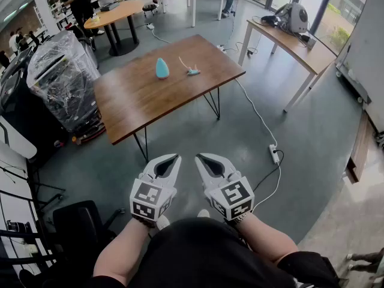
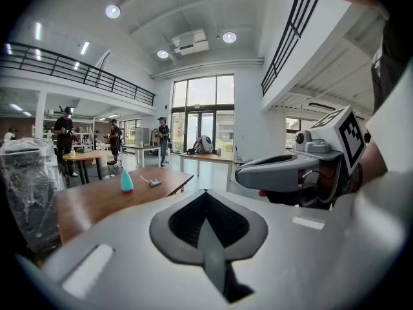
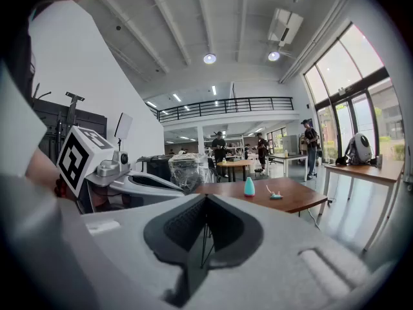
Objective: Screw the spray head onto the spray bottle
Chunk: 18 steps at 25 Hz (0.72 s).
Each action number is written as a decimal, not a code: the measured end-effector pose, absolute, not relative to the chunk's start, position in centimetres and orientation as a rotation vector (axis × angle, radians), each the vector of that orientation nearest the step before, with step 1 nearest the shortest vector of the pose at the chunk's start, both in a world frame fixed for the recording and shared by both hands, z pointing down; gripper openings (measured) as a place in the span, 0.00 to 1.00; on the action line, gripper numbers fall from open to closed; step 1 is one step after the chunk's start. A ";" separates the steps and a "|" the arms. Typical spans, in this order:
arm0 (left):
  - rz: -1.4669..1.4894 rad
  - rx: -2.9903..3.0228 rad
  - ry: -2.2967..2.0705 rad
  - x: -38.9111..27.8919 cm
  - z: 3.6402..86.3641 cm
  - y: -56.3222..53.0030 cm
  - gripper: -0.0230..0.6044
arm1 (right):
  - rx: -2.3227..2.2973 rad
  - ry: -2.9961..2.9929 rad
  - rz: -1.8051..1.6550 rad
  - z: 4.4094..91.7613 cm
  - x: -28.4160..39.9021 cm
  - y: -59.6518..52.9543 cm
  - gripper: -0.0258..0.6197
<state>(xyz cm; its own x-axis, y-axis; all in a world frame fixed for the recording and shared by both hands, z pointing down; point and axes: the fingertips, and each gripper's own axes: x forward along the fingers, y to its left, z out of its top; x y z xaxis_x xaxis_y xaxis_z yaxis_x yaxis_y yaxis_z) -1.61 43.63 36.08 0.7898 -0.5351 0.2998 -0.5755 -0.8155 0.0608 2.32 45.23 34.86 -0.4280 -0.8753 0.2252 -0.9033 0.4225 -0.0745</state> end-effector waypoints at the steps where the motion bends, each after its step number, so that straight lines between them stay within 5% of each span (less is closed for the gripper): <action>1: 0.407 2.826 -0.888 -1.2 36.2 43.6 0.05 | 1.585 -2.518 0.278 34.9 2.8 45.3 0.03; 18: 0.406 2.778 -0.939 2.5 36.8 43.3 0.05 | 1.520 -2.519 0.301 35.7 7.1 45.5 0.03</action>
<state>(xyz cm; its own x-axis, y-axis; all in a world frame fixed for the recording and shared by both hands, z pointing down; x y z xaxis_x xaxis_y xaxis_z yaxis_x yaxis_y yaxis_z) 2.52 43.27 36.79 0.7633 -0.5655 0.3124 -0.6149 -0.7842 0.0827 7.06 45.51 35.74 -0.4593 -0.8495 0.2598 -0.8867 0.4557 -0.0775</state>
